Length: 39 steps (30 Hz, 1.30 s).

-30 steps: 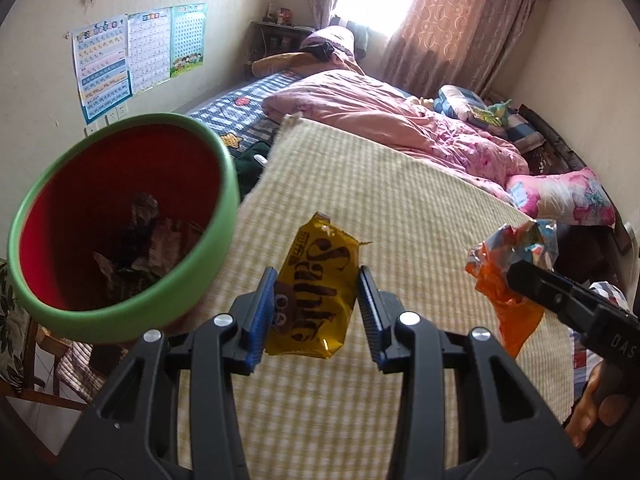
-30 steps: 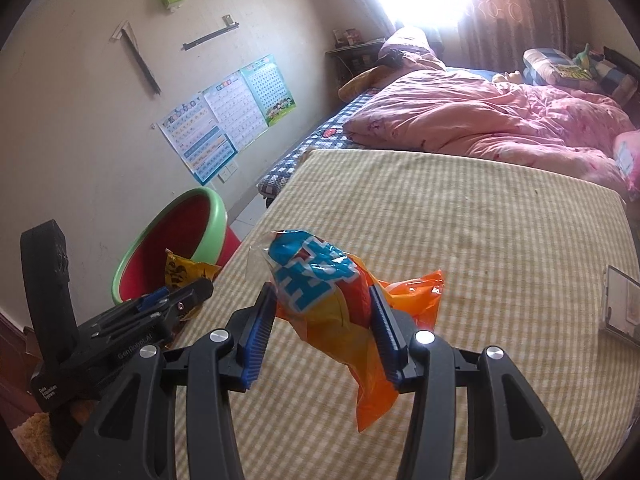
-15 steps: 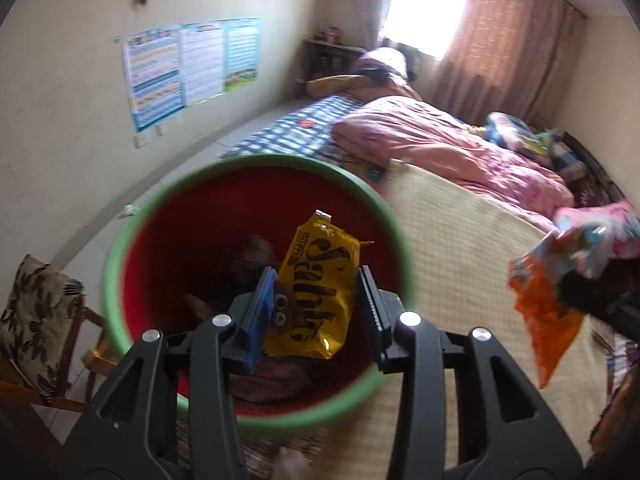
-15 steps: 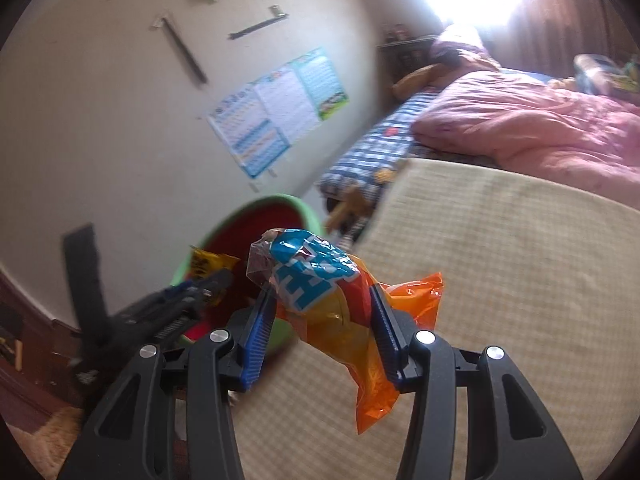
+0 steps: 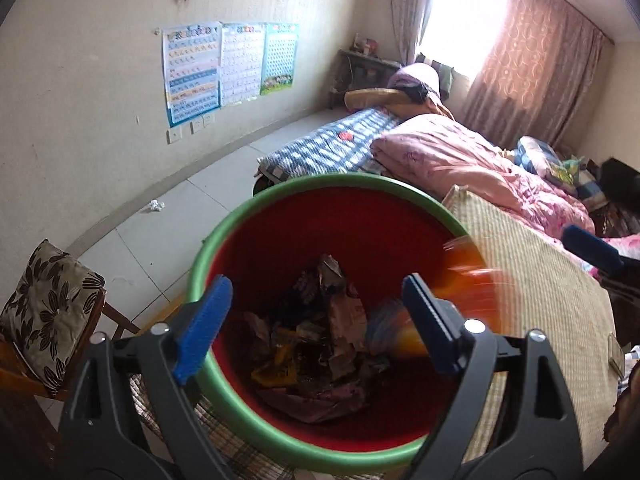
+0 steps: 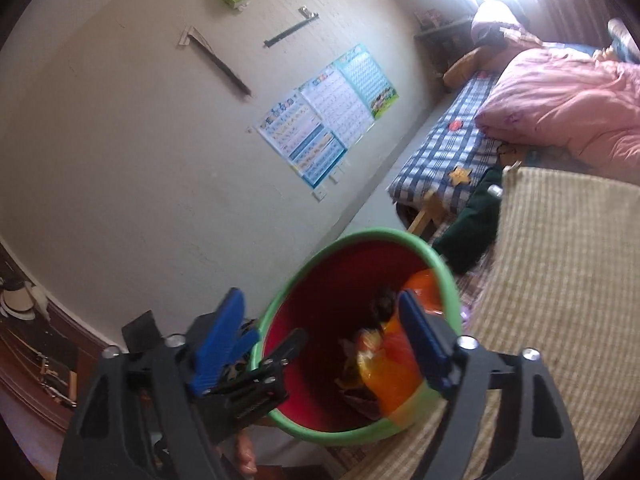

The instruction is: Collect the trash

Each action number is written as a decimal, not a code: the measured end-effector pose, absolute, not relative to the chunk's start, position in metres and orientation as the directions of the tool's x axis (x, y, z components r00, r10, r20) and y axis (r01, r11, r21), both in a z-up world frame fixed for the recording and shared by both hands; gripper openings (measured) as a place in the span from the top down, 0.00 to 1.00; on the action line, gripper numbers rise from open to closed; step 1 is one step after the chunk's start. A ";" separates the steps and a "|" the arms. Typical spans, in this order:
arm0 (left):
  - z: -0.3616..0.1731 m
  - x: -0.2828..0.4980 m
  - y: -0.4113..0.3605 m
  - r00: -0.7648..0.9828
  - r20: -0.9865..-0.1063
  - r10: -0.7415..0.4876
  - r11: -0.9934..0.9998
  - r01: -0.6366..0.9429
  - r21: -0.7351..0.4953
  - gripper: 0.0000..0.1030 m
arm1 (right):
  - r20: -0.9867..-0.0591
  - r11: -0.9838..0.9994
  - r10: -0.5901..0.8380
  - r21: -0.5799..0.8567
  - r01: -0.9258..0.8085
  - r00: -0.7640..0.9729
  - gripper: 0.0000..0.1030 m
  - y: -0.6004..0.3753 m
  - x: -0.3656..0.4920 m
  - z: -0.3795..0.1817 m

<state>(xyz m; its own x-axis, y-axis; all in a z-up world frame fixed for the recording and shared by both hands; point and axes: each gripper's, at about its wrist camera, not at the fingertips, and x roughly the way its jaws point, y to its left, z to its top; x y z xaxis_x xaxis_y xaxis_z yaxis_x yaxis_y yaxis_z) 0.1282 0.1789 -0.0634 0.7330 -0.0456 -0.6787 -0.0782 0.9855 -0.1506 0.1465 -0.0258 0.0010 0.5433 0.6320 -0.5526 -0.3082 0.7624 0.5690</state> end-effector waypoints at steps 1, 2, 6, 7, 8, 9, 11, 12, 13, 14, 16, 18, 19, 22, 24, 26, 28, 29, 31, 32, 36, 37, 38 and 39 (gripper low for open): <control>-0.060 0.124 0.178 0.746 -0.665 -0.042 0.985 -0.081 -0.153 0.12 | -0.552 0.772 0.620 0.555 -0.310 0.557 0.20 -0.027 0.142 0.003; -0.057 0.120 0.177 0.759 -0.650 -0.041 0.985 -0.080 -0.156 0.10 | -0.551 0.789 0.600 0.529 -0.313 0.580 0.17 -0.029 0.135 0.008; -0.039 0.108 0.160 0.807 -0.588 -0.051 0.987 -0.047 -0.151 0.05 | -0.559 0.869 0.485 0.390 -0.303 0.672 0.07 -0.045 0.105 0.022; -0.032 0.104 0.151 0.828 -0.559 -0.047 0.989 -0.039 -0.141 0.05 | -0.563 0.890 0.448 0.352 -0.289 0.694 0.07 -0.050 0.097 0.023; -0.028 0.101 0.146 0.841 -0.538 -0.046 0.990 -0.033 -0.136 0.05 | -0.567 0.907 0.414 0.321 -0.272 0.712 0.07 -0.054 0.093 0.023; -0.023 0.098 0.140 0.854 -0.519 -0.046 0.991 -0.027 -0.132 0.05 | -0.565 0.927 0.370 0.282 -0.248 0.738 0.07 -0.061 0.083 0.025; -0.011 0.089 0.123 0.883 -0.467 -0.053 0.992 -0.005 -0.123 0.05 | -0.546 0.950 0.305 0.228 -0.212 0.780 0.07 -0.070 0.068 0.027; -0.004 0.085 0.114 0.895 -0.444 -0.052 0.994 0.001 -0.114 0.05 | -0.530 0.963 0.262 0.193 -0.186 0.806 0.07 -0.077 0.059 0.030; 0.000 0.083 0.107 0.902 -0.429 -0.051 0.994 0.005 -0.107 0.05 | -0.520 0.971 0.231 0.169 -0.166 0.822 0.07 -0.082 0.054 0.029; 0.006 0.081 0.099 0.911 -0.409 -0.049 0.995 0.011 -0.096 0.05 | -0.509 0.983 0.181 0.124 -0.137 0.842 0.07 -0.088 0.047 0.030; 0.014 0.077 0.083 0.922 -0.386 -0.043 0.997 0.016 -0.073 0.05 | -0.494 0.998 0.069 0.025 -0.065 0.867 0.07 -0.098 0.037 0.029; 0.019 0.072 0.067 0.926 -0.377 -0.033 0.999 0.015 -0.051 0.05 | -0.497 1.000 0.015 -0.004 -0.020 0.868 0.07 -0.110 0.036 0.026; 0.020 0.071 0.058 0.922 -0.387 -0.030 0.999 0.016 -0.038 0.05 | -0.500 1.000 0.008 0.005 -0.006 0.866 0.07 -0.118 0.033 0.026; 0.017 0.069 0.041 0.896 -0.444 -0.012 1.000 0.011 -0.004 0.05 | -0.510 0.998 -0.001 0.047 0.029 0.860 0.07 -0.141 0.027 0.023; 0.015 0.063 0.034 0.891 -0.454 -0.028 1.000 0.025 -0.011 0.05 | -0.514 0.998 -0.012 0.052 0.045 0.858 0.07 -0.150 0.024 0.022; 0.015 0.056 0.031 0.887 -0.460 -0.050 0.999 0.040 -0.031 0.05 | -0.523 0.997 -0.016 0.052 0.051 0.852 0.07 -0.156 0.022 0.022; 0.014 0.052 0.029 0.885 -0.463 -0.055 0.998 0.044 -0.035 0.05 | -0.529 0.997 -0.015 0.053 0.050 0.849 0.07 -0.160 0.020 0.021; 0.014 0.050 0.029 0.885 -0.463 -0.054 0.998 0.044 -0.034 0.05 | -0.529 0.997 -0.010 0.055 0.046 0.848 0.07 -0.162 0.020 0.022; 0.015 0.047 0.028 0.884 -0.464 -0.056 0.998 0.045 -0.035 0.05 | -0.530 0.998 0.004 0.059 0.032 0.848 0.07 -0.162 0.019 0.023; 0.016 0.045 0.028 0.885 -0.463 -0.053 0.999 0.040 -0.036 0.05 | -0.530 0.998 0.008 0.059 0.027 0.848 0.07 -0.161 0.019 0.023; 0.019 0.041 0.028 0.887 -0.460 -0.039 0.999 0.023 -0.039 0.05 | -0.529 0.998 0.032 0.061 0.001 0.848 0.07 -0.158 0.017 0.023; 0.018 0.040 0.029 0.887 -0.461 -0.034 0.999 0.019 -0.038 0.05 | -0.529 0.998 0.035 0.061 -0.003 0.848 0.07 -0.157 0.017 0.023; 0.017 0.040 0.030 0.886 -0.463 -0.032 0.999 0.017 -0.038 0.05 | -0.530 0.998 0.040 0.062 -0.008 0.847 0.07 -0.156 0.018 0.023; 0.017 0.040 0.030 0.884 -0.466 -0.030 0.999 0.015 -0.038 0.05 | -0.532 0.998 0.045 0.064 -0.013 0.846 0.07 -0.156 0.018 0.023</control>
